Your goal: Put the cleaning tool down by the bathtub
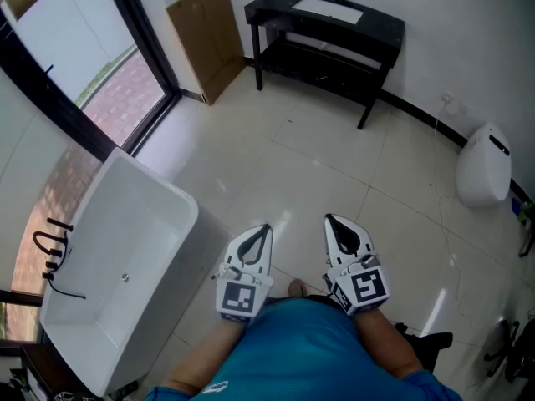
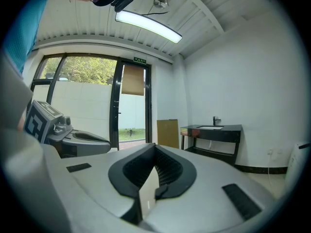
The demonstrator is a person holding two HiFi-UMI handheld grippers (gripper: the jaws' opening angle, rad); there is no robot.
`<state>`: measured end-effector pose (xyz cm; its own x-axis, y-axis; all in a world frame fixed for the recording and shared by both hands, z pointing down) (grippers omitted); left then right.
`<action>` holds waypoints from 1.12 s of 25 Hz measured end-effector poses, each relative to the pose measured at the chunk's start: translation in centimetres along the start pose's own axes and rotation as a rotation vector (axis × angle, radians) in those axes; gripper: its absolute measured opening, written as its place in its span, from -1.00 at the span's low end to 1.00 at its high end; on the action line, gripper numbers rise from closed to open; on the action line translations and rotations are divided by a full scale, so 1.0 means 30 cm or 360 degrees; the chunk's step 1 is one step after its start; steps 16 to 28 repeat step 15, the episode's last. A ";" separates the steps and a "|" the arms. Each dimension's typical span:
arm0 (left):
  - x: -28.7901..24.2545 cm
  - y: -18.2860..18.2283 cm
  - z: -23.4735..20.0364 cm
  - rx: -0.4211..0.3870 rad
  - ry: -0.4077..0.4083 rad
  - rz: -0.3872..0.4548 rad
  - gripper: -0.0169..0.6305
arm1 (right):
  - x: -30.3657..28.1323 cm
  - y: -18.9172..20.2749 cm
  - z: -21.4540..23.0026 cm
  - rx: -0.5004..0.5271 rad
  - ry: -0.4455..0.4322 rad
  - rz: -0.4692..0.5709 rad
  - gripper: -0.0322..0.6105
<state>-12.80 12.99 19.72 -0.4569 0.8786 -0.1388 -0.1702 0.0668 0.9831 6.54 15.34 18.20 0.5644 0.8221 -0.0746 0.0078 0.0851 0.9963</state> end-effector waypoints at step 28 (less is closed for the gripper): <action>0.000 -0.007 0.000 0.0010 -0.0009 0.0008 -0.97 | -0.005 0.008 0.012 -0.0023 -0.0005 -0.0007 -0.96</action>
Point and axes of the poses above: the fingertips, and each gripper's own axes: x backward along the fingers, z to its right, y out of its underside, the point moved 8 cm from there along x, backward along the fingers, and after that the axes turned 13 degrees about -y, right-handed, at the moved point
